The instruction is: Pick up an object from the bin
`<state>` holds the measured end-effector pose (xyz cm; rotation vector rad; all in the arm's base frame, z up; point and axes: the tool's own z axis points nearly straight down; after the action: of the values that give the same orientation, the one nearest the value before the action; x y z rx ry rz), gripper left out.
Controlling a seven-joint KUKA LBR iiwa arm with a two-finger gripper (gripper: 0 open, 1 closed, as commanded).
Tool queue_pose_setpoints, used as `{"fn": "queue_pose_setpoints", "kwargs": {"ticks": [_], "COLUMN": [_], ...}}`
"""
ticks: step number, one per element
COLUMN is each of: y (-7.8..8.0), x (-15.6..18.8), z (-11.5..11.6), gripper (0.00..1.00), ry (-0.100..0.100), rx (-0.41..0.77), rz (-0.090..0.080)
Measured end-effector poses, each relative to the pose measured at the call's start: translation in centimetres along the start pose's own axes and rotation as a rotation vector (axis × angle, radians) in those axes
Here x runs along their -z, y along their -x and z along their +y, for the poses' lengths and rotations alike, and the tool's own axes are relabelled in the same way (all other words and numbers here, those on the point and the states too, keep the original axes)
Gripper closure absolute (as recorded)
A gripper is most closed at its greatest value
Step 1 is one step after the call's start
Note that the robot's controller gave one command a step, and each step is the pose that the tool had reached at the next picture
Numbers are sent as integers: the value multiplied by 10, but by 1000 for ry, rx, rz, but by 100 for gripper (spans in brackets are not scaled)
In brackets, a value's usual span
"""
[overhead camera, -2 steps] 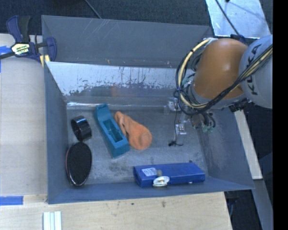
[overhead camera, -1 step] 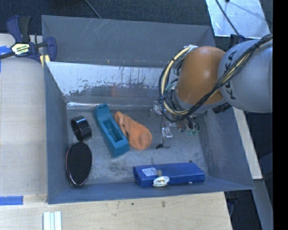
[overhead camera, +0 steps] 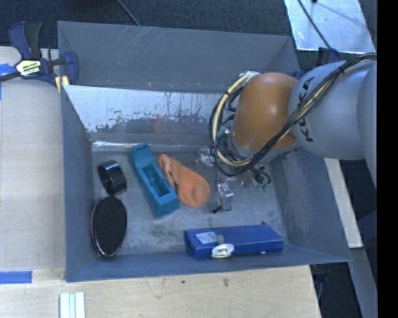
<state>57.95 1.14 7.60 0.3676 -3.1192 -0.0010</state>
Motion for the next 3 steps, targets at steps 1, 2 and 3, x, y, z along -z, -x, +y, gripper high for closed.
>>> {"fn": "queue_pose_setpoints", "kwargs": {"ticks": [1, 2, 3], "y": [24, 24, 28], "x": [-4, -4, 48], "z": [3, 3, 7], "gripper": [100, 100, 100], "ry": [-1, -1, 0], "rx": [-284, -284, -283], "rz": [-9, -9, 2]}}
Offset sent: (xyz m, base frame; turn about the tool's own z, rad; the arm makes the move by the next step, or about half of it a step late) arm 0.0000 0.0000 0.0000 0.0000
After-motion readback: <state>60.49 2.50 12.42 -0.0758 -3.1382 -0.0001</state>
